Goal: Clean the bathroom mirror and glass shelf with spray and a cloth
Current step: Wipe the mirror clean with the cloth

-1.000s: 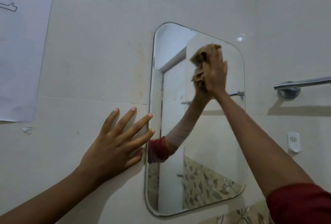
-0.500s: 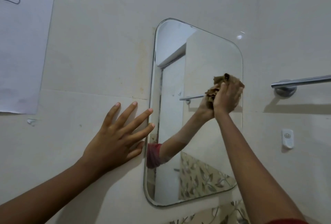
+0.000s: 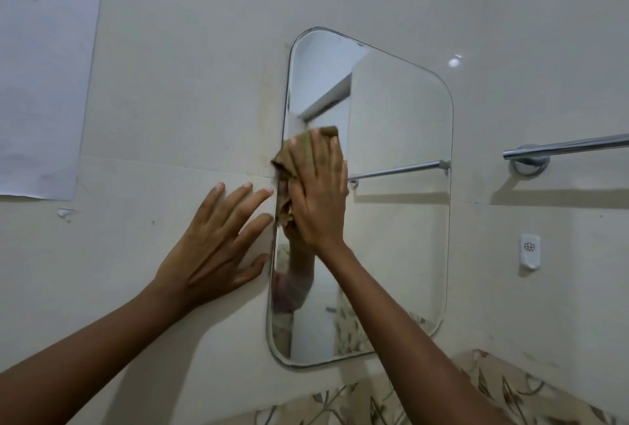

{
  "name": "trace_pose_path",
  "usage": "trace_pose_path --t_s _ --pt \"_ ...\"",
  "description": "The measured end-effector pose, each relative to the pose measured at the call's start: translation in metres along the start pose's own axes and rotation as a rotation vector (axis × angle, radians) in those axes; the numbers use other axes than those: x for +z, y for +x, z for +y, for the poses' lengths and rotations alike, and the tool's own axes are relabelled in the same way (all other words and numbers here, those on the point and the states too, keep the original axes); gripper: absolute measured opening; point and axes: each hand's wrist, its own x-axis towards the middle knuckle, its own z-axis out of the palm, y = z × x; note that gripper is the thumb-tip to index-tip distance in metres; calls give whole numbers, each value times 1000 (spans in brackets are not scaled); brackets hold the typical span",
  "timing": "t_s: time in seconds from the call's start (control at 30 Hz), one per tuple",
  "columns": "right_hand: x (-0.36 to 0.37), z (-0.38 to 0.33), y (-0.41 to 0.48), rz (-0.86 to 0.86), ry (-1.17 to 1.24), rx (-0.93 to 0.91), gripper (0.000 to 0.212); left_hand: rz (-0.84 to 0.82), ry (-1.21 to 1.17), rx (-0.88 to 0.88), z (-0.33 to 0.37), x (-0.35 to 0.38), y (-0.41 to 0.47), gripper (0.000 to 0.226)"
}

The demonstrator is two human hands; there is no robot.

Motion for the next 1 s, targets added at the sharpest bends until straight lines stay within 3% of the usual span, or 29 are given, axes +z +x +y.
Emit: trace_pose_path --t_s 0.2,0.37,0.5,0.6,0.7,0.83,1.0 --pt "9 -14 -84 -96 31 -20 61 38 -35 15 0 -3 -1 68" --pt "17 -14 -160 -138 -68 -28 67 -15 94 95 -1 -3 1 64" --pt "21 -4 -217 -134 -207 -29 52 -66 191 108 -2 1 0 62" --pt "21 13 -240 -78 -257 140 55 -40 201 114 -3 2 0 61" --pt "9 47 -239 -3 -213 445 55 -12 198 120 -3 3 0 59" --pt "-21 98 -199 166 76 935 88 16 192 118 -2 4 0 57" --pt "-48 137 -89 307 33 1013 60 2 172 114 -3 6 0 58"
